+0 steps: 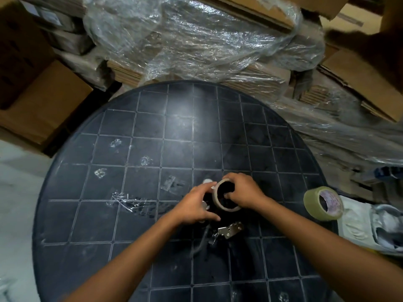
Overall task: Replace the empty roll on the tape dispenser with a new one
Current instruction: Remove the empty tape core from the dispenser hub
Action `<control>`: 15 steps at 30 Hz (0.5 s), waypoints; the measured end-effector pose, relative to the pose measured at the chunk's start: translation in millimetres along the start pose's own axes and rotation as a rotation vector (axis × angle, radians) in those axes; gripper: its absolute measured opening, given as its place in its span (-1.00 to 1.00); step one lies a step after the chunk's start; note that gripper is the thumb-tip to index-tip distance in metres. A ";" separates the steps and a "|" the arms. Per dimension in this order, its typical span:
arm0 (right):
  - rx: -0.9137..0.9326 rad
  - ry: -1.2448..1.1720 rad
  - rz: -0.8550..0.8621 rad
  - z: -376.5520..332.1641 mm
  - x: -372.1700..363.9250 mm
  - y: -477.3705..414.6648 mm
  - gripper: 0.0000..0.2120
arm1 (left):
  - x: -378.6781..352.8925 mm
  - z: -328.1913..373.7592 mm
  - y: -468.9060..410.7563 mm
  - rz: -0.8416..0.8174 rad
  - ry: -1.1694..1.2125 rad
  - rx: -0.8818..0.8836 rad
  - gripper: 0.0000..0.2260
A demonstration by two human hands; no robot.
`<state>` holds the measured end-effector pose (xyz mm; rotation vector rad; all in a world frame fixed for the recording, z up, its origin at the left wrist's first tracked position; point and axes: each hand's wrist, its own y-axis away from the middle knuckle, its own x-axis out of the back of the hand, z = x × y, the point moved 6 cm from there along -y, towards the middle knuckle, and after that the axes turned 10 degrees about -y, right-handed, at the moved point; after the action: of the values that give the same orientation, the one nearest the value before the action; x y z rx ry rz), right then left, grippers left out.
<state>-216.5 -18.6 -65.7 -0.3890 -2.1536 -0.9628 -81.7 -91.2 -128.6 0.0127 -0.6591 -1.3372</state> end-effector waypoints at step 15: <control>0.079 0.222 -0.189 -34.3 -17.5 19.4 -0.11 | -7.6 3.1 39.0 0.153 0.025 -0.064 0.11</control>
<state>-177.1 -30.5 -52.9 -0.0375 -2.0416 -0.9716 -49.0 -73.1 -114.9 -0.0710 -0.5847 -1.2085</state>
